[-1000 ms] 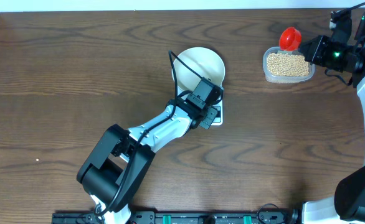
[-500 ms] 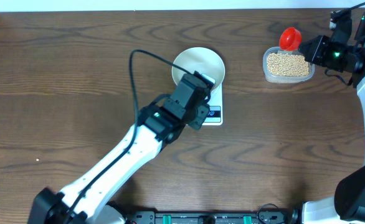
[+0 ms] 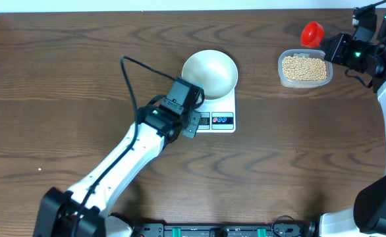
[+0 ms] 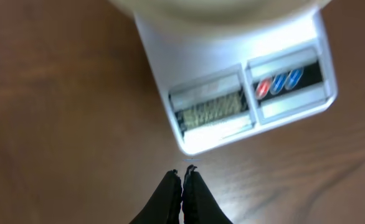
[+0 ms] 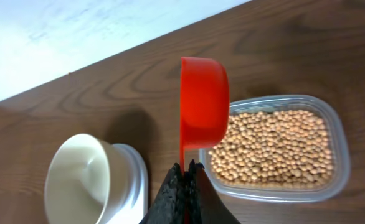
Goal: Scoop item into bowl and weigh 50g on scale
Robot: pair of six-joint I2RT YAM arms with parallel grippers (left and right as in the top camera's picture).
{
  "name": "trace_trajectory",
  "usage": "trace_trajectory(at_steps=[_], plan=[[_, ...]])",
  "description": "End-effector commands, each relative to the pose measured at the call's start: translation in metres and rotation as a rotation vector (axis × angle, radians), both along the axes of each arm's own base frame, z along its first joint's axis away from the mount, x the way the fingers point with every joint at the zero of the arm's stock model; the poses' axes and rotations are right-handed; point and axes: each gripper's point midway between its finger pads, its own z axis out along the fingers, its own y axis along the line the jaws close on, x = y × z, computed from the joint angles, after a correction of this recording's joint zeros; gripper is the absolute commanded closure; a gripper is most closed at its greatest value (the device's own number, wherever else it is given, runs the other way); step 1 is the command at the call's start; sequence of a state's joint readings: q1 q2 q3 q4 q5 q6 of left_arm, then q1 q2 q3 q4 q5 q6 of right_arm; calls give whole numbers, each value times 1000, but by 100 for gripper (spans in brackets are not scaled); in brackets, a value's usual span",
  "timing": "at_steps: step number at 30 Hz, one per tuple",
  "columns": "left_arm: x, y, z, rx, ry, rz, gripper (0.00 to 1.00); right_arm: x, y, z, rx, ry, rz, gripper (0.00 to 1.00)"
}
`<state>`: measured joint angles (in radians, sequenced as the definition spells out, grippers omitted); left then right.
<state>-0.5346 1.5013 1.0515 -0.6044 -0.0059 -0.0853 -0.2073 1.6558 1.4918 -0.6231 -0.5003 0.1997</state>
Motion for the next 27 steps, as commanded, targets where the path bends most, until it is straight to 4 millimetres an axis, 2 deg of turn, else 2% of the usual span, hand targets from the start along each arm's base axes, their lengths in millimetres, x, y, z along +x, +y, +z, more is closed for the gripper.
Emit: trace_trajectory(at_steps=[1,7,13,19,27], plan=[[-13,6,-19,58,66,-30,94,3,-11,5,-49,-14,-32,99],[-25,13,-23,88,118,-34,93,4,-16,3,-69,-8,-52,99],[-30,2,-23,39,141,-91,93,4,-12,4,-58,-11,-49,99],[-30,3,-24,57,135,-140,93,5,-2,4,-59,-12,-24,99],[-30,3,-24,57,134,-140,92,5,-1,4,-63,-14,-24,99]])
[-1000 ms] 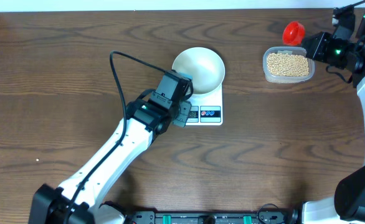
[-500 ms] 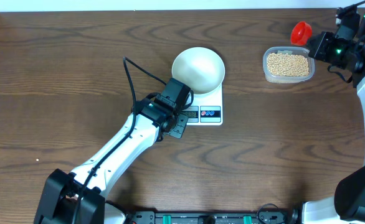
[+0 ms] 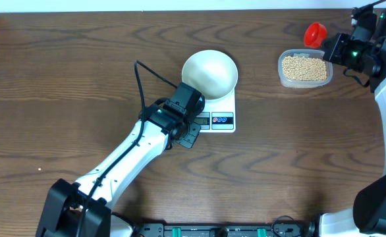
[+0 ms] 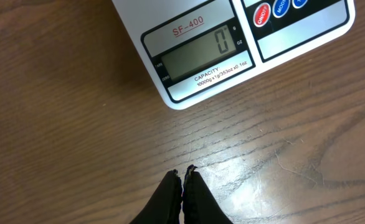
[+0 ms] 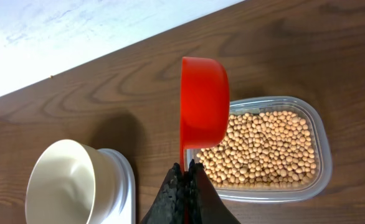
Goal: Scoop item into bowl and weigh 50g on scale
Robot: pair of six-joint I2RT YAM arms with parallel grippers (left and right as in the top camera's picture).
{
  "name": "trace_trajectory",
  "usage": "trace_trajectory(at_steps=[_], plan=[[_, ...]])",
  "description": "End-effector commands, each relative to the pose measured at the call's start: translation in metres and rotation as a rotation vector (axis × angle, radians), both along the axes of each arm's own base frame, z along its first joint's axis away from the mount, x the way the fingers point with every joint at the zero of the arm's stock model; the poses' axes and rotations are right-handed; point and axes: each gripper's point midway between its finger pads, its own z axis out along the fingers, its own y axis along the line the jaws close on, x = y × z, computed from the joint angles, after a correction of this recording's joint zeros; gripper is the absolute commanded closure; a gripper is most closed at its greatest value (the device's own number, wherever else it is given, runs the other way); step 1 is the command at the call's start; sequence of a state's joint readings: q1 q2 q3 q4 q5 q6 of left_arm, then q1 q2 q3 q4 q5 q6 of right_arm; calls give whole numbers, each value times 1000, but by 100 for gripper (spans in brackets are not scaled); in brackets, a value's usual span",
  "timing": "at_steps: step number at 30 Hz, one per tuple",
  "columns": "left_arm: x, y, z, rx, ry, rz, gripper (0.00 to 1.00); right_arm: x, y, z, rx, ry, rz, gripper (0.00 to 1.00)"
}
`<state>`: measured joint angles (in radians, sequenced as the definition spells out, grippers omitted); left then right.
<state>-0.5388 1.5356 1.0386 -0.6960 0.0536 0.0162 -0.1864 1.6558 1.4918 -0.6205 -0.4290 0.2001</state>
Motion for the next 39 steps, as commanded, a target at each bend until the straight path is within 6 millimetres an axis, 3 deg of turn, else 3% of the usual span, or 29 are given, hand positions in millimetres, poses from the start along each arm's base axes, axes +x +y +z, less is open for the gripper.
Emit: trace_trajectory(at_steps=[1,6,17,19,24,27,31,34,36,39], plan=[[-2,0,0,0,2,-19,85,3,1,7,-19,-22,11,99],[-2,0,0,1,3,-19,63,3,0,7,-24,-22,11,99],[-2,0,0,0,2,-19,38,2,0,7,-28,-23,15,99],[-2,0,0,0,2,-19,28,2,0,7,-28,-23,15,99],[-2,0,0,0,1,-18,27,3,0,7,-28,-23,15,99],[1,-2,10,-21,-32,-15,27,3,0,7,-28,-23,15,99],[8,-1,56,-87,-182,4,27,2,1,6,-27,-21,16,99],[11,17,89,-82,-300,106,26,2,0,6,-27,-18,15,99],[7,26,98,-83,-323,159,26,2,0,6,-29,-17,15,99],[-4,31,94,-97,-300,207,26,1,0,6,-35,-18,18,99]])
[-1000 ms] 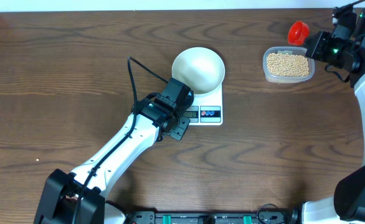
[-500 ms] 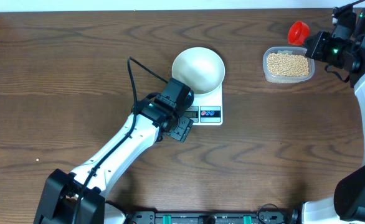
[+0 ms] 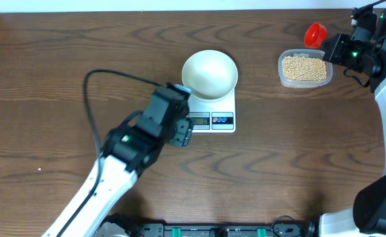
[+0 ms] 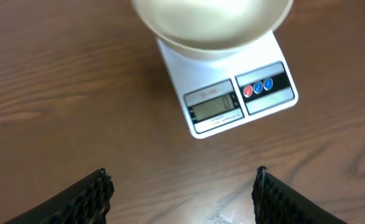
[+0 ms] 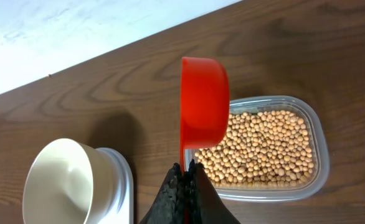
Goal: Scoop item into bowl and weigh 50g on scale
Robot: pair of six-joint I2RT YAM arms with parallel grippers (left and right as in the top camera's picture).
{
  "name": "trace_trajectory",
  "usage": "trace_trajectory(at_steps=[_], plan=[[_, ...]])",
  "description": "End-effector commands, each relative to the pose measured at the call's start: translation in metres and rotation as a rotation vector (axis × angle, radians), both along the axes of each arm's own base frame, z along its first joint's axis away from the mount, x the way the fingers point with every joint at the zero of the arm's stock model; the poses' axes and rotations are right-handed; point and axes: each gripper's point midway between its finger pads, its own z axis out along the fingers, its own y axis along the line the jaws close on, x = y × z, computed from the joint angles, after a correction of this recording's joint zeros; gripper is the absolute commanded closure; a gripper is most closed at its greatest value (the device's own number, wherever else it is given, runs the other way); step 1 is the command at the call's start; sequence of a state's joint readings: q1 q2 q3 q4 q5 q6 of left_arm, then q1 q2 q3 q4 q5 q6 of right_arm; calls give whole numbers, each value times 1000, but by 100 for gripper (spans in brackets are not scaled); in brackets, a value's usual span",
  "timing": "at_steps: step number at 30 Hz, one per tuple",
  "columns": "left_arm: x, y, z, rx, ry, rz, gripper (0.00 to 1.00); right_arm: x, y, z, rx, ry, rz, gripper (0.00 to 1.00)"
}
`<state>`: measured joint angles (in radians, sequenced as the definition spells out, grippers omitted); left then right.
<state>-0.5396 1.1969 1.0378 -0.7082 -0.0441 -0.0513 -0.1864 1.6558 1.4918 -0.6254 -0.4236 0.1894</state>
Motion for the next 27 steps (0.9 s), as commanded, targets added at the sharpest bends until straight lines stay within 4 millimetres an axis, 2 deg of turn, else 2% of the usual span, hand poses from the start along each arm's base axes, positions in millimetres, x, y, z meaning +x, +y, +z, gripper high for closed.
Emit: trace_trajectory(at_steps=[1,6,8,14,23,24,25,27], plan=[[-8,13,-13,4,29,110,26,2,1,7,-25,-21,16,99],[-26,13,-55,19,86,113,25,1,1,5,-30,-16,22,99],[-29,12,-65,17,86,107,26,-1,1,3,-38,-7,31,99],[-24,7,-70,0,29,67,26,-6,2,-2,-37,20,38,99],[-32,11,-83,53,82,43,25,-6,2,-2,-37,20,38,99],[-31,11,-84,53,83,43,24,-6,2,-2,-37,20,38,99],[-31,11,-84,53,83,43,8,-6,3,-2,-36,22,38,99],[-31,11,-84,53,83,43,6,-7,3,-2,-36,24,38,99]])
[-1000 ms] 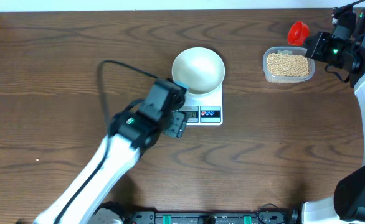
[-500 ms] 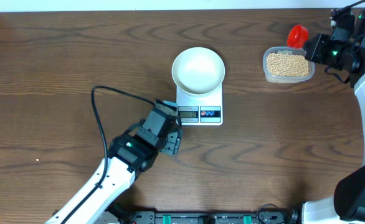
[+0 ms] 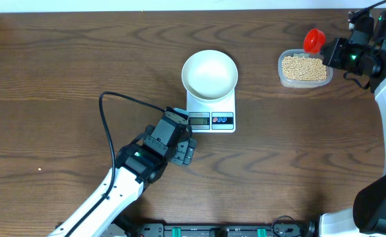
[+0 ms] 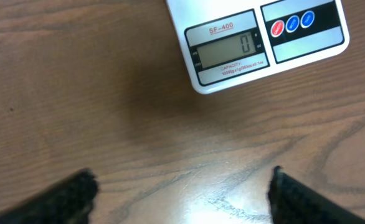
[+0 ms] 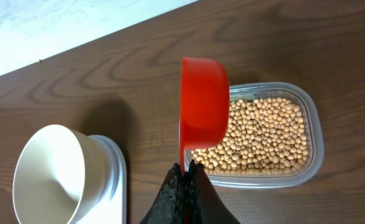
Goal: Scoop item into bowl and weigh 50g on scale
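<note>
An empty cream bowl (image 3: 209, 73) sits on the white scale (image 3: 211, 119), whose display (image 4: 227, 50) reads 0. A clear tub of soybeans (image 3: 303, 68) stands at the far right. My right gripper (image 5: 187, 167) is shut on the handle of a red scoop (image 5: 203, 102), held above the tub's left end; the scoop (image 3: 313, 39) looks empty. My left gripper (image 4: 181, 186) is open wide over bare wood just in front of the scale, its fingertips (image 4: 76, 185) at the frame's lower corners.
The tabletop (image 3: 81, 72) is dark wood, with a pale strip along its far edge (image 5: 58, 25). The left arm's black cable (image 3: 114, 105) loops over the table left of the scale.
My left arm has drawn back toward the near edge and lower, so the bowl has left its view. The right gripper with the scoop has shifted slightly over the tub.
My left gripper was shut beside the scale's front edge while the display lit to 0. It then stood open and higher, and now sits open in front of the scale. My right gripper held the red scoop over the bean tub all along.
</note>
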Robot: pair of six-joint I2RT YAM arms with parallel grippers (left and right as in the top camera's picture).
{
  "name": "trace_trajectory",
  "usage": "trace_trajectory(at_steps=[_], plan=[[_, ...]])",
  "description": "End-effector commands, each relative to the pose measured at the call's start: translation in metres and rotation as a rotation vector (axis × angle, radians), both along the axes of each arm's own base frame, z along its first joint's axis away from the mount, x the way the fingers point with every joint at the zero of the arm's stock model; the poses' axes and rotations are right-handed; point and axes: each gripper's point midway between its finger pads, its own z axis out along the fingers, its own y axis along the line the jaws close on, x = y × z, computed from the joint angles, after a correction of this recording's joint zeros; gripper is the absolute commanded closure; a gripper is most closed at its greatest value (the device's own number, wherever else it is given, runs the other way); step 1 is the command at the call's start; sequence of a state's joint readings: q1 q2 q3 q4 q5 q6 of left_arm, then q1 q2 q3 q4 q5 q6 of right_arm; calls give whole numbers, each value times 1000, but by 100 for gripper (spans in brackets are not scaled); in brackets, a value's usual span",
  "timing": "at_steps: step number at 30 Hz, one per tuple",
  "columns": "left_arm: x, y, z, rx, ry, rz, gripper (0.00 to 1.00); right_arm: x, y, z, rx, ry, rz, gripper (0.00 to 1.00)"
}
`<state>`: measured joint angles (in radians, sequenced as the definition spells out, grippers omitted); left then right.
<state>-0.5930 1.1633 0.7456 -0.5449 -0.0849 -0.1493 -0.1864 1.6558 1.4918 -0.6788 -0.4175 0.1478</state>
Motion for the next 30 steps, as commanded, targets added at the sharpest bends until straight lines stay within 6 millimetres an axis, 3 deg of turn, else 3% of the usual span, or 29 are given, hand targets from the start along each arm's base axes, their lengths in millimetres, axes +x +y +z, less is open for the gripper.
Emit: trace_trajectory(at_steps=[1,22,30], plan=[[-1,2,-3,24,3,-8,6,2,2,6,-12,-15,15,99],[1,1,-2,17,-7,-9,5,1,2,6,-13,-14,15,99],[2,0,-2,64,-25,-94,5,2,2,6,-22,-20,22,99]])
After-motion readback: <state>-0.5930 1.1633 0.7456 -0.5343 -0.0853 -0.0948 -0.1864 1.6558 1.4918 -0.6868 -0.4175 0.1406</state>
